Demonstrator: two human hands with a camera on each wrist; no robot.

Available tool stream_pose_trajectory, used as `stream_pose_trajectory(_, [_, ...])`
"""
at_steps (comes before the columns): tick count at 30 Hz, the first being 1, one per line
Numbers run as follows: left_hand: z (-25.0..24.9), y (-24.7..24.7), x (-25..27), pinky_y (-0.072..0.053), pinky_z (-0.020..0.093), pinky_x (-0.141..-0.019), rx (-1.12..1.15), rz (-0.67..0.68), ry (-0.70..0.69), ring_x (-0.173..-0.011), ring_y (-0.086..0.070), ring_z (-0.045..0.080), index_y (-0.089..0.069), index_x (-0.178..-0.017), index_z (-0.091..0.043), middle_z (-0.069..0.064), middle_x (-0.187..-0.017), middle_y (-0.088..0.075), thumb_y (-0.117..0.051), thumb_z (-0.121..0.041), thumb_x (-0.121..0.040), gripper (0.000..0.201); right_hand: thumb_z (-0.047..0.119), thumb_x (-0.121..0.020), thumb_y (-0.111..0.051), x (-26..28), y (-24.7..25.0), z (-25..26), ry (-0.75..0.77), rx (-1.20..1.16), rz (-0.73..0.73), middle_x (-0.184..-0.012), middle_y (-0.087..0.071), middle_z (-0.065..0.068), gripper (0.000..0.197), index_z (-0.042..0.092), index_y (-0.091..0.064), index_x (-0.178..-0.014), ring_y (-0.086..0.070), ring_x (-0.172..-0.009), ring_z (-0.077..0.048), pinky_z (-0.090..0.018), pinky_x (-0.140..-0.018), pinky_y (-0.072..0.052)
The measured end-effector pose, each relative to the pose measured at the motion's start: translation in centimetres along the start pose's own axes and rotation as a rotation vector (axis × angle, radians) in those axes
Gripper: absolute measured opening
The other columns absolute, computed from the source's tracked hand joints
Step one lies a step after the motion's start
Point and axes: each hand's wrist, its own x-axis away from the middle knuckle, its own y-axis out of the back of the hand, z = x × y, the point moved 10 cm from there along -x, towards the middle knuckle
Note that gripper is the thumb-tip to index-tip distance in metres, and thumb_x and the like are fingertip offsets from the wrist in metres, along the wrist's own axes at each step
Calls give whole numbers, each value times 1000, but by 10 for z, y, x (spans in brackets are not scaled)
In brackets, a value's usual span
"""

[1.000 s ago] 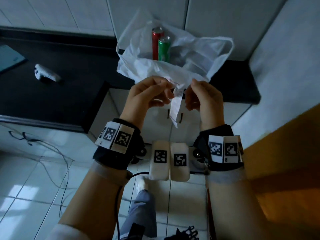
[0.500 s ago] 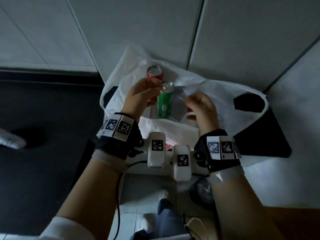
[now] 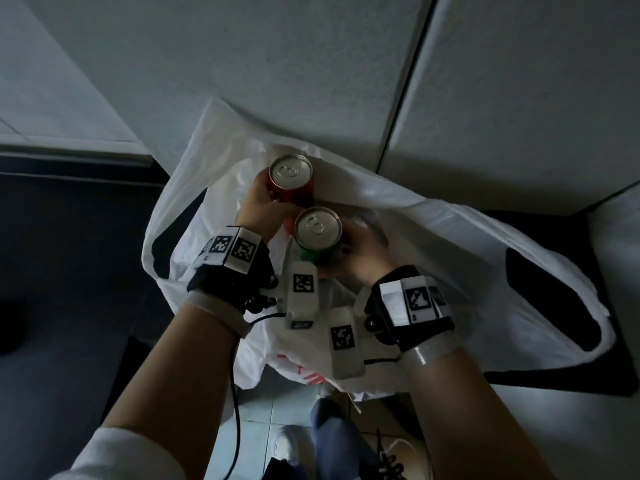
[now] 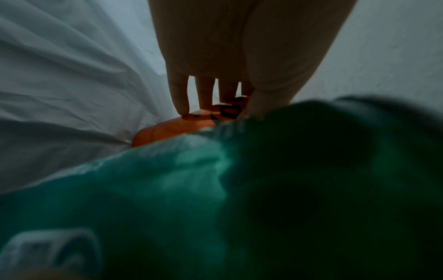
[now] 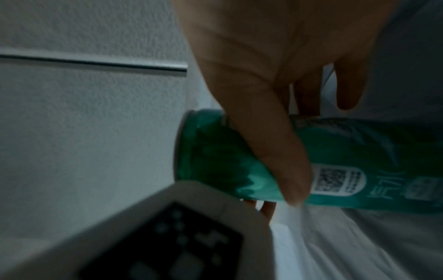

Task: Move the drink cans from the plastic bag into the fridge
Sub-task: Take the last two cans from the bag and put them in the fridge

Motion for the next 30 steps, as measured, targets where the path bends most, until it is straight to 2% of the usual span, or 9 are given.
stream_pose_trajectory(4, [-10,-4,-1,-50,12,-76,-79,10,-121,-100,-59,15,-43,-124,-4,6,-111,-60,-73,5,-67,65,-5,-61,-78,0,-4,3,20,19,48,-125,-55,-3,72,4,-48,-126,-49,-117,-14,-11,-91,-44])
stream_pose_trajectory(7, [-12,-4,10,-45,4,-56,-24,11,-169,-69,-60,-7,-47,-113,-5,-4,-88,-55,-64,17,-69,51,-7,-59,-77,4,7,-1,-19,-69,-19,-127,-57,-10,73,4,-48,-126,-49,-115,-14,-28,-102,-42])
stream_pose_trajectory(11, [-13,2,30,-48,6,-73,49,47,-225,-83,-57,-6,-40,-128,3,-2,-101,-56,-65,17,-68,66,-11,-60,-74,31,29,-4,-49,-228,-110,-113,-63,-15,63,-2,-53,-119,-59,-108,-27,-42,-99,-46])
stream_pose_trajectory(15, [-50,-4,69,-47,6,-75,77,172,-374,-78,-58,-18,-43,-124,4,-8,-97,-56,-74,4,-58,73,-12,-64,-70,76,47,16,24,-285,-241,-97,-64,-4,48,2,-57,-107,-61,-91,-15,-30,-89,-49])
stream_pose_trajectory(18, [-80,-8,114,-48,18,-80,133,289,-487,-90,-60,3,-45,-121,7,10,-102,-60,-76,-17,-50,81,-5,-62,-75,129,53,39,124,-287,-356,-91,-63,4,47,15,-56,-99,-61,-84,-3,-21,-82,-50])
stream_pose_trajectory(20, [-94,-13,149,-46,25,-86,158,375,-534,-93,-57,6,-48,-120,-1,8,-104,-60,-73,-25,-50,78,6,-55,-76,173,52,49,168,-276,-454,-93,-65,1,56,7,-56,-108,-61,-90,-12,-29,-86,-51])
stream_pose_trajectory(23, [-104,-31,207,-48,20,-84,217,538,-577,-90,-59,-1,-49,-117,-12,0,-103,-60,-74,-18,-51,71,15,-50,-78,256,54,50,215,-309,-679,-96,-66,-7,66,3,-56,-111,-61,-96,-20,-35,-88,-50])
stream_pose_trajectory(27, [-101,-69,291,-47,31,-92,281,765,-564,-100,-57,15,-55,-110,-20,0,-102,-63,-73,-24,-54,59,15,-51,-78,377,56,45,237,-277,-974,-99,-65,-3,61,12,-56,-108,-63,-92,-7,-22,-81,-49])
stream_pose_trajectory(30, [-89,-112,364,-51,35,-91,266,1004,-538,-98,-64,12,-58,-105,-23,-8,-95,-70,-74,-18,-58,50,27,-47,-80,469,55,34,241,-249,-1196,-102,-67,8,62,26,-56,-105,-61,-104,-16,-34,-91,-49])
